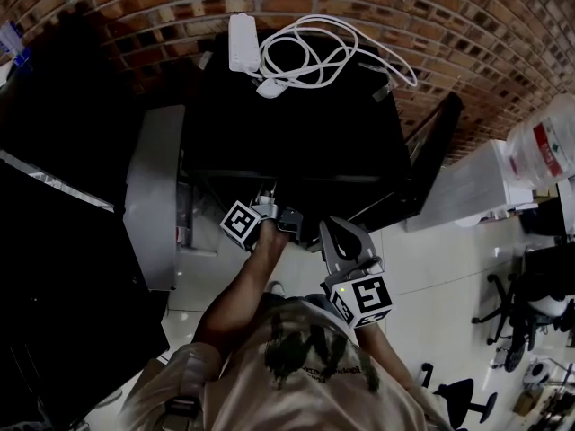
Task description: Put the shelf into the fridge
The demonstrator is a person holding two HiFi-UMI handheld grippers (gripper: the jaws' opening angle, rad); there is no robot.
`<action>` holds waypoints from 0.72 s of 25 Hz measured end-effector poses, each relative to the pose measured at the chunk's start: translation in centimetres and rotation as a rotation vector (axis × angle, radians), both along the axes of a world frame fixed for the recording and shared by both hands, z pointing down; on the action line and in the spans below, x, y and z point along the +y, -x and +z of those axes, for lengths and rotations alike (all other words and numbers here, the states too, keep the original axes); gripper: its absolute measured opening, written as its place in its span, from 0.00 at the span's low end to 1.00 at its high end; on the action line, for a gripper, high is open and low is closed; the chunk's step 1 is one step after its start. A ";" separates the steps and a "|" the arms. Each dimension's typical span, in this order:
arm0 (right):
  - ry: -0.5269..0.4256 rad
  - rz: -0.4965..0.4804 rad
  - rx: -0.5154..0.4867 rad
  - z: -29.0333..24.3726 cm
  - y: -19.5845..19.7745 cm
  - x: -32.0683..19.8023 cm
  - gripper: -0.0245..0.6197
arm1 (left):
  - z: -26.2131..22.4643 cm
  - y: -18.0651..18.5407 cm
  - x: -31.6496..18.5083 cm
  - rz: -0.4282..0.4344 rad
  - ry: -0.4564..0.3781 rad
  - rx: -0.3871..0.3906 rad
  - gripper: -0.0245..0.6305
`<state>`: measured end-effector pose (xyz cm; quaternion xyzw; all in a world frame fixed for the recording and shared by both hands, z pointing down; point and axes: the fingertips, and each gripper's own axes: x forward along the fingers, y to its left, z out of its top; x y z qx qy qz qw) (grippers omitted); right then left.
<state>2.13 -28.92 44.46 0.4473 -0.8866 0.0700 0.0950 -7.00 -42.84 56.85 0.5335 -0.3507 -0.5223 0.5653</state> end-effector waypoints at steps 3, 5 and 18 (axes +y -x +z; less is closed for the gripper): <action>-0.001 -0.009 -0.004 -0.1 0.1 0.7 0.04 | 0.1 0.1 1.2 0.006 0.006 -0.009 0.29; -0.004 -0.013 -0.006 -0.2 0.1 1.3 0.04 | -0.1 0.2 2.0 0.002 0.004 0.012 0.29; -0.007 -0.060 -0.036 -1.1 -0.1 6.2 0.04 | -2.4 0.9 9.8 -0.020 -0.023 -0.048 0.19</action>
